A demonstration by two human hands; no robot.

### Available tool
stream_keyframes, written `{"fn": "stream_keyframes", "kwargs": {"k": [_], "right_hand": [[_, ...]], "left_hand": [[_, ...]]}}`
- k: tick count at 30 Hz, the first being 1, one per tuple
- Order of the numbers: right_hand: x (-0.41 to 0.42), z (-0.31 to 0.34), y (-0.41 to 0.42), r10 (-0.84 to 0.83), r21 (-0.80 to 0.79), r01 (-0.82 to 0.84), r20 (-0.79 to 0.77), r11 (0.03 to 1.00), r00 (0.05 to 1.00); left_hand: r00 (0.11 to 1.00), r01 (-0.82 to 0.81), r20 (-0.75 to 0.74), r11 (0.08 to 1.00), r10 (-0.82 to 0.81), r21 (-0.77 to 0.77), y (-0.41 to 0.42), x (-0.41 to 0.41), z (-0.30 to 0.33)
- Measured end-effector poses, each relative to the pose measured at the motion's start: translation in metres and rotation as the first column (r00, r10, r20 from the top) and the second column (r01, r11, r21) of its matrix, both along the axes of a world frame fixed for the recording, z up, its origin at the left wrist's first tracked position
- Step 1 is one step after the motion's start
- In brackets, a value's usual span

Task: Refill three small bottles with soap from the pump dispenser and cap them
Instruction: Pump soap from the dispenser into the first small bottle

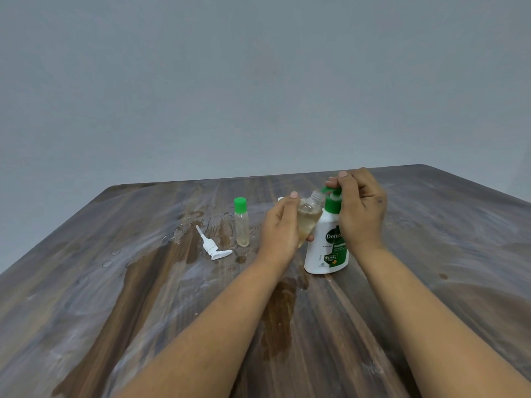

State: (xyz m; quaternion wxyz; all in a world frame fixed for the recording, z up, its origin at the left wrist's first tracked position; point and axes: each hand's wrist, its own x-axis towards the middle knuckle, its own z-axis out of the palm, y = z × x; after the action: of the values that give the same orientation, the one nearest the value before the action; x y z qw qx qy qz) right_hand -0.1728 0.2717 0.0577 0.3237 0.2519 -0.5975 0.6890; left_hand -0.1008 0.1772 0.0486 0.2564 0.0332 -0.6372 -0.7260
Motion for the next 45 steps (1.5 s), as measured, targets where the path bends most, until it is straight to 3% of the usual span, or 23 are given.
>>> {"fn": "stream_keyframes", "kwargs": {"k": [5, 12, 21, 29, 36, 45], "right_hand": [[0.004, 0.0, 0.0, 0.035, -0.067, -0.034, 0.003, 0.997, 0.999], [0.001, -0.001, 0.001, -0.029, 0.022, 0.03, -0.037, 0.999, 0.999], [-0.001, -0.005, 0.0, -0.02, -0.018, 0.019, -0.092, 1.0, 0.996], [-0.003, -0.006, -0.001, -0.027, 0.085, 0.037, -0.115, 0.996, 0.993], [-0.002, -0.009, -0.001, -0.067, 0.077, 0.081, -0.163, 0.994, 0.984], [-0.004, -0.009, 0.0, -0.048, 0.093, 0.059, -0.117, 0.994, 0.992]], "left_hand": [[1.0, -0.001, -0.008, 1.0, 0.001, -0.022, -0.001, -0.001, -0.001], [1.0, -0.011, -0.025, 1.0, 0.01, -0.021, 0.001, -0.001, -0.002], [1.0, -0.03, 0.002, 0.999, 0.031, -0.035, -0.001, -0.001, -0.003], [1.0, -0.004, 0.001, 1.0, 0.004, -0.011, 0.0, 0.0, -0.001], [1.0, -0.012, -0.001, 1.0, 0.012, -0.027, 0.0, 0.0, 0.0], [1.0, -0.003, -0.008, 1.0, 0.003, -0.019, 0.0, 0.0, -0.002]]}}
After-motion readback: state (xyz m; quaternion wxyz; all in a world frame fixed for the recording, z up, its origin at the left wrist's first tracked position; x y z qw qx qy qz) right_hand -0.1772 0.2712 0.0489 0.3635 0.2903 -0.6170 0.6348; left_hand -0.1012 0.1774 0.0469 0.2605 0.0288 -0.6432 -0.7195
